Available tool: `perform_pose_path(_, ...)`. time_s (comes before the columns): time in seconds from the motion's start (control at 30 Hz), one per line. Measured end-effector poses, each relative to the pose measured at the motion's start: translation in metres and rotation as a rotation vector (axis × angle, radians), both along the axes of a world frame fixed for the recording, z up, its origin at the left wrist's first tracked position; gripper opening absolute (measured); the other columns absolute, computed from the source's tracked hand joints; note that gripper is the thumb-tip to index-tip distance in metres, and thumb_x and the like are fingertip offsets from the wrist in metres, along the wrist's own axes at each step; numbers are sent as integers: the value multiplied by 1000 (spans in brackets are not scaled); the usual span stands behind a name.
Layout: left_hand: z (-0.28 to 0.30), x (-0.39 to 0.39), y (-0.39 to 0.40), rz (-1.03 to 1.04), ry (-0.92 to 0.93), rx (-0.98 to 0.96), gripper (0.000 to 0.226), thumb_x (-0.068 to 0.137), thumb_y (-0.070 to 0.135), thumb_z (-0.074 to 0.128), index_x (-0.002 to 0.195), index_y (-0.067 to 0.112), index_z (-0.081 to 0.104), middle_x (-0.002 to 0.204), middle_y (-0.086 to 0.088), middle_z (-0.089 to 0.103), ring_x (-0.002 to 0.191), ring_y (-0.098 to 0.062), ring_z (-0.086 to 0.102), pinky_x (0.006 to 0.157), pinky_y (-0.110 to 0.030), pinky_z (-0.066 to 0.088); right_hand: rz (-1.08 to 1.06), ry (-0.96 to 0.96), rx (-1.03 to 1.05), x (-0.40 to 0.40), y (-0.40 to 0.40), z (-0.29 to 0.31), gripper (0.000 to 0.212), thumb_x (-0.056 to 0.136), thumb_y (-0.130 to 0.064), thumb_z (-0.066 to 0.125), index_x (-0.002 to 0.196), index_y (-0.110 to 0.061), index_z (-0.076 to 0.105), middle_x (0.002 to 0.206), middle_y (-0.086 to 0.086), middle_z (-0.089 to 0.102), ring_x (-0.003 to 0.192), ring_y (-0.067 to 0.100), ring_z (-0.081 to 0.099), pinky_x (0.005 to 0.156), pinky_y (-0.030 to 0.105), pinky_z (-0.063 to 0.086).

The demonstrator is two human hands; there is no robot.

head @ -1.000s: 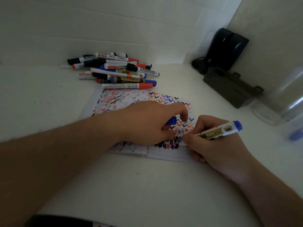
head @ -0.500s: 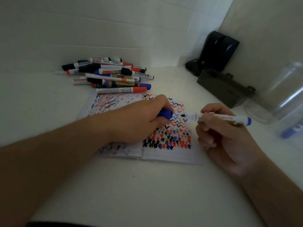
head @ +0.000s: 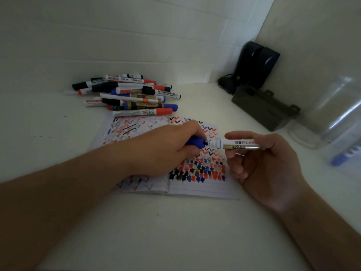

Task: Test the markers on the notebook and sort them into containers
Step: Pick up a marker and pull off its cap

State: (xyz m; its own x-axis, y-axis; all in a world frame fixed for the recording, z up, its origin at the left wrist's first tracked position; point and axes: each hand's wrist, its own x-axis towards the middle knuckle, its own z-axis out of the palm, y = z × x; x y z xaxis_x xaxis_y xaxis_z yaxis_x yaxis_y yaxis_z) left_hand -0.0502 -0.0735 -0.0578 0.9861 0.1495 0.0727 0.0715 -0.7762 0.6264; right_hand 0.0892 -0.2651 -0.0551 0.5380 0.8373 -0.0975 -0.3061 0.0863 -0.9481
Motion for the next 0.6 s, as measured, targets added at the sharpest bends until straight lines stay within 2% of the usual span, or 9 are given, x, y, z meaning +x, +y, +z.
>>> perform_pose_path(0.17, -1, 0, 1, -3, -7, -30, 15, 105, 39, 50, 119, 43, 47, 102, 25, 57, 93, 11, 54, 73, -11, 41, -25, -26, -13, -1, 2, 0, 33, 79, -27, 49, 93, -9, 73, 73, 14, 62, 53, 22, 46, 51, 27, 32)
perform_pose_path(0.3, 0, 0, -1, -21, -27, -4, 12, 104, 41, 50, 116, 43, 49, 94, 19, 58, 87, 7, 54, 67, -11, 40, -39, -154, -86, -6, 4, -1, 8, 93, -17, 56, 95, -13, 64, 78, 18, 69, 51, 23, 52, 48, 27, 39)
perform_pose_path(0.47, 0, -1, -2, -4, -99, -34, 5, 106, 37, 46, 104, 41, 49, 81, 9, 58, 69, -1, 51, 62, -15, 41, -62, -243, -64, -11, 3, -1, 18, 91, -27, 62, 95, -10, 59, 81, 16, 72, 52, 22, 54, 45, 25, 40)
perform_pose_path(0.53, 1, -1, -5, 29, -150, 42, 2, 106, 33, 47, 106, 34, 49, 82, 9, 56, 74, -3, 51, 62, -20, 40, -87, -274, -64, -11, 3, -3, 17, 92, -27, 62, 95, -10, 62, 79, 14, 71, 51, 21, 51, 44, 25, 38)
perform_pose_path(0.6, 1, 0, -10, 85, -210, 157, 5, 105, 25, 52, 110, 25, 51, 86, 10, 55, 81, -6, 53, 69, -25, 42, -96, -293, -49, -11, 3, -5, 16, 94, -25, 61, 96, -10, 64, 78, 16, 70, 51, 22, 49, 45, 25, 36)
